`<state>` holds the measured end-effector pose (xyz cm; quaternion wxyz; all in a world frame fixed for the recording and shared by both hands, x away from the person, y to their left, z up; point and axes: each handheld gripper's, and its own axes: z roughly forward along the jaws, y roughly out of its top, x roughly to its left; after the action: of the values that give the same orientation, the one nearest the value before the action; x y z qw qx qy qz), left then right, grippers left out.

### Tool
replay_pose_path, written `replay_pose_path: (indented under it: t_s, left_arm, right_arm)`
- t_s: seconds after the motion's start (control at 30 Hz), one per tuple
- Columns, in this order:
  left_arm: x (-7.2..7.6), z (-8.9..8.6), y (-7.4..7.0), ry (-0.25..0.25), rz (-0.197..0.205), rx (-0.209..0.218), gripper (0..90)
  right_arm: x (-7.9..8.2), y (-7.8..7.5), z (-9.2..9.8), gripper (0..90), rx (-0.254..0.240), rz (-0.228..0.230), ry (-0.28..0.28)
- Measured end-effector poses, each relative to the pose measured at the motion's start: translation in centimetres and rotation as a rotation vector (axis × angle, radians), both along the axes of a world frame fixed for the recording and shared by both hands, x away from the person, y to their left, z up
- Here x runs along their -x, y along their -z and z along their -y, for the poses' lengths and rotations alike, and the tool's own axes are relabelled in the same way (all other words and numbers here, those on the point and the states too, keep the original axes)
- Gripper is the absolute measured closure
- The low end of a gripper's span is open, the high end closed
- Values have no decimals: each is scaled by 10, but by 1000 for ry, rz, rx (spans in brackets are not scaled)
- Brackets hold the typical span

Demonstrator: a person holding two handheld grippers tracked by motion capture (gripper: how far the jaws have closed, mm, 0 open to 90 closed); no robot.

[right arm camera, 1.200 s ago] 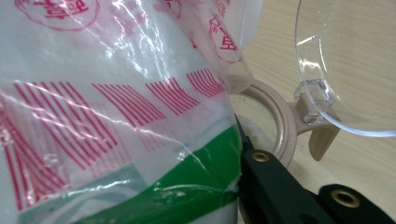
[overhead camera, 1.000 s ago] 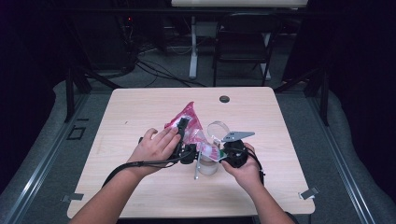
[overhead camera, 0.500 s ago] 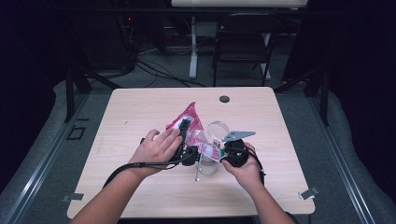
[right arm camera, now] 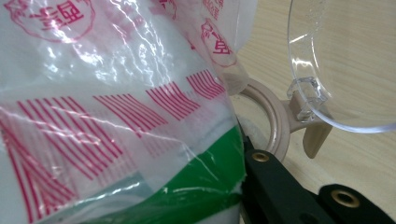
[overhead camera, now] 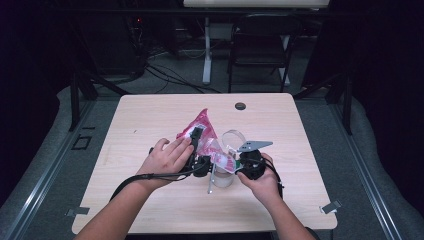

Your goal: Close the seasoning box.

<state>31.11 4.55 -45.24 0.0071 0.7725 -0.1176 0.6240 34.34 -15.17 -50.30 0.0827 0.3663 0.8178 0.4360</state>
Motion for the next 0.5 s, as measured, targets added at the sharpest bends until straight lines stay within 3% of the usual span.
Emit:
replay_pose_path:
  t_s: [0.33,0.5]
  left_arm:
    - [-4,-3,3,-16,-20,15,627]
    - [-5,-3,2,-20,-30,-4,624]
  right_arm:
    - [1,0,0,900,10,-2,-3]
    - [1,0,0,900,11,0,0]
